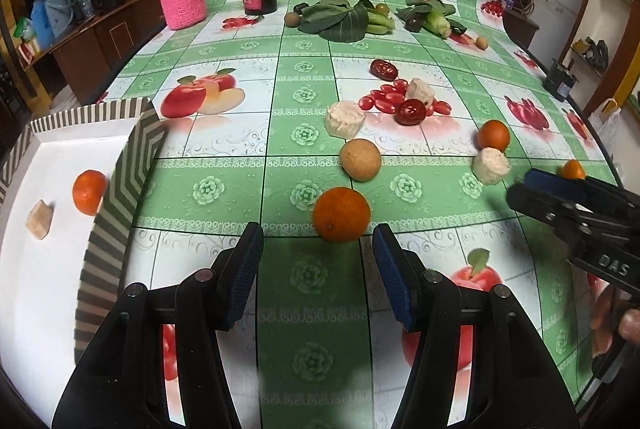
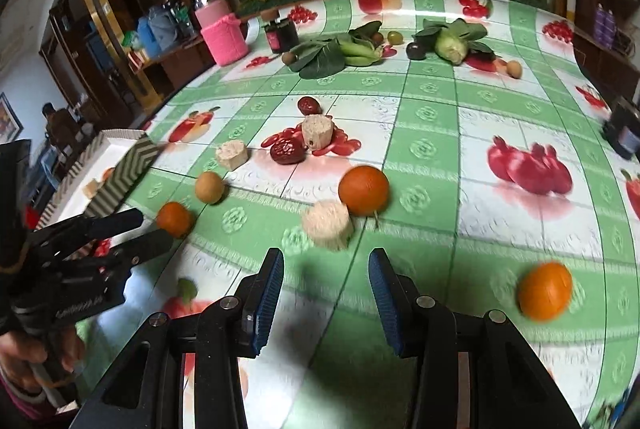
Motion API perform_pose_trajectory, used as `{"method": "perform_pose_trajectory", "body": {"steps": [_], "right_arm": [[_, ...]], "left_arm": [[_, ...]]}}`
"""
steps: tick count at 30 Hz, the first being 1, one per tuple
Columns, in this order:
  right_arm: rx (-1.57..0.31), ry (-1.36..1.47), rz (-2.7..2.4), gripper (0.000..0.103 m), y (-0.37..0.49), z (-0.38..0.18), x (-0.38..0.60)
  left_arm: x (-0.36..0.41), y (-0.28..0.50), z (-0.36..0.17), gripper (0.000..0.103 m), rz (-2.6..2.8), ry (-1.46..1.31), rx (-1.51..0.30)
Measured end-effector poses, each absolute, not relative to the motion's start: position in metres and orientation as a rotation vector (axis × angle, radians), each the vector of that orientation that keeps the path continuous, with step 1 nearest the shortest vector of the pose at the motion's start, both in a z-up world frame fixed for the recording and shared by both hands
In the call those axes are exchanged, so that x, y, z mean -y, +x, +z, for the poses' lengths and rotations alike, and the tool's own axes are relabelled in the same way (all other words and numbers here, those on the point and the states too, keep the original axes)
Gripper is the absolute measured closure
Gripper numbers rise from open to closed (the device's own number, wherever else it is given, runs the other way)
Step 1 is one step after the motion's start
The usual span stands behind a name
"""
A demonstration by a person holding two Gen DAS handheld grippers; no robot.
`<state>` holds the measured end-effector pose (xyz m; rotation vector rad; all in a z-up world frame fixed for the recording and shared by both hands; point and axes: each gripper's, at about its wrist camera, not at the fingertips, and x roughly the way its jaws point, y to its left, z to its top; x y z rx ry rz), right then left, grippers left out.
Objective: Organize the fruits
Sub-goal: 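Move both grippers back over the fruits on the tablecloth, then grasp an orange with the left gripper while the right gripper grasps a pale cylindrical slice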
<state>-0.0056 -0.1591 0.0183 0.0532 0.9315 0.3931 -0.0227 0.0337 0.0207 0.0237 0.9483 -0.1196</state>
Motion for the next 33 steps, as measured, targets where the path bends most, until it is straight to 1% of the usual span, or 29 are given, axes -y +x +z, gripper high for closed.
{"method": "perform_pose_trajectory", "body": {"steps": [4, 6, 7, 8, 11, 12, 13, 14, 15, 22, 33], "right_arm": [[-0.948, 0.007, 0.383, 0.06, 0.008, 0.011, 0.148], [-0.937, -0.015, 0.363, 0.063, 0.012, 0.008, 0.146], [-0.929, -0.019, 0.361, 0.069, 0.014, 0.008, 0.146], [-0.928, -0.023, 0.357, 0.071, 0.015, 0.008, 0.146], [-0.924, -0.029, 0.35, 0.073, 0.016, 0.008, 0.146], [-0.924, -0.027, 0.352, 0.073, 0.015, 0.008, 0.146], [-0.924, -0.022, 0.354, 0.073, 0.014, 0.008, 0.147], [-0.923, -0.012, 0.356, 0.073, 0.013, 0.008, 0.148], [-0.921, 0.0, 0.359, 0.073, 0.012, 0.009, 0.149], [-0.883, 0.046, 0.398, 0.074, -0.01, 0.025, 0.149], [-0.831, 0.033, 0.509, 0.074, -0.034, 0.05, 0.106]], "left_arm": [[-0.031, -0.018, 0.017, 0.046, -0.123, 0.028, -0.955], [-0.03, -0.016, 0.014, 0.046, -0.124, 0.033, -0.959], [-0.029, -0.014, 0.013, 0.046, -0.123, 0.035, -0.961], [-0.029, -0.013, 0.011, 0.046, -0.123, 0.032, -0.965], [-0.03, -0.011, 0.01, 0.046, -0.132, 0.024, -0.949], [-0.03, -0.011, 0.01, 0.053, -0.133, 0.027, -0.945], [-0.029, -0.011, 0.01, 0.065, -0.14, 0.034, -0.937], [-0.028, -0.011, 0.01, 0.071, -0.141, 0.048, -0.931], [-0.027, -0.011, 0.01, 0.074, -0.137, 0.059, -0.929], [-0.031, -0.019, 0.017, 0.074, -0.168, 0.023, -0.923], [-0.065, -0.052, 0.056, 0.074, -0.125, -0.006, -0.868]]}}
